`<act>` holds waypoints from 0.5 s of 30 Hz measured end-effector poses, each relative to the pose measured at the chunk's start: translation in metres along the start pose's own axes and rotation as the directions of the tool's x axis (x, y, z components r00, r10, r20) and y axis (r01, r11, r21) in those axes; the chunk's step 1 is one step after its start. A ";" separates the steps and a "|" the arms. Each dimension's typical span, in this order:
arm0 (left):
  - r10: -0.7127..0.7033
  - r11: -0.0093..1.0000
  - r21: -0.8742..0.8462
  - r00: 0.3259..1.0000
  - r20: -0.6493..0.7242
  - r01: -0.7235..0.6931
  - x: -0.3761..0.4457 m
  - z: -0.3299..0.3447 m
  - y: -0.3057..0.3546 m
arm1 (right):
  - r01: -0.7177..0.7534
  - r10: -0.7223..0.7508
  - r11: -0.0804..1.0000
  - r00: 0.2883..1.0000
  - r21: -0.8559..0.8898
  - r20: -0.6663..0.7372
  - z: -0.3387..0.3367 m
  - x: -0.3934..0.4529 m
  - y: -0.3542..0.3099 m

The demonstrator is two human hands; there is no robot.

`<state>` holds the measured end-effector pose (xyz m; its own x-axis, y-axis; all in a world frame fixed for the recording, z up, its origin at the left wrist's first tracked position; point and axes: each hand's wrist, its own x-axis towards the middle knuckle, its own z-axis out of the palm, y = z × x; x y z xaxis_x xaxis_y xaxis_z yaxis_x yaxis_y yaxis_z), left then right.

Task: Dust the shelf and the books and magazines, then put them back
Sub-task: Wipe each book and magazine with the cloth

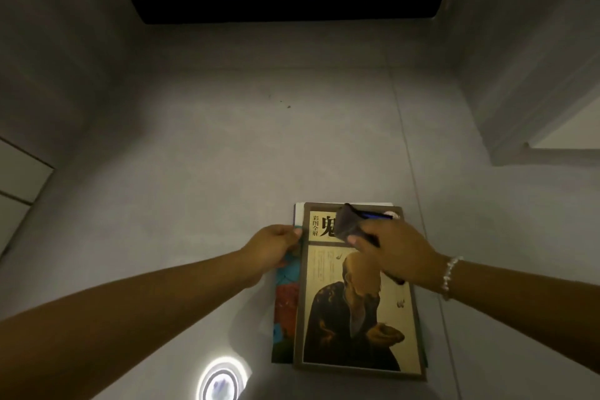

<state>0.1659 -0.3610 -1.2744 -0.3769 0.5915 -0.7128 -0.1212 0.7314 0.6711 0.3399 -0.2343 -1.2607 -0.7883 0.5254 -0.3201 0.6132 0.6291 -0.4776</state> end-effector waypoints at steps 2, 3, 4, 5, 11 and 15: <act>-0.031 0.999 -0.038 0.999 0.019 0.032 0.004 0.003 -0.007 | 0.004 0.007 0.994 0.994 -0.108 0.109 0.020 -0.004 0.010; -0.040 0.998 -0.051 0.999 0.025 0.041 0.006 0.004 -0.009 | 0.042 -0.020 0.986 0.990 -0.160 0.136 0.030 -0.006 0.017; -0.042 0.997 -0.064 0.999 0.032 0.044 0.007 0.006 -0.010 | 0.081 -0.062 0.983 0.991 -0.162 0.120 0.039 -0.008 0.025; -0.036 0.996 -0.076 0.999 0.039 0.039 0.008 0.009 -0.010 | 0.109 -0.099 0.984 0.992 -0.142 0.076 0.047 -0.009 0.033; 0.091 0.993 -0.083 0.993 0.069 -0.085 0.022 0.009 0.009 | 0.164 -0.171 0.985 0.974 -0.059 -0.152 0.070 -0.008 0.051; 0.036 0.999 0.006 0.989 0.141 -0.037 0.038 0.007 0.020 | 0.159 -0.166 0.986 0.969 -0.055 -0.184 0.077 -0.007 0.052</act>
<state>0.1553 -0.3217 -1.2894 -0.2478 0.6593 -0.7098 -0.1019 0.7109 0.6959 0.3736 -0.2497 -1.3461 -0.8566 0.5099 -0.0797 0.4819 0.7350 -0.4770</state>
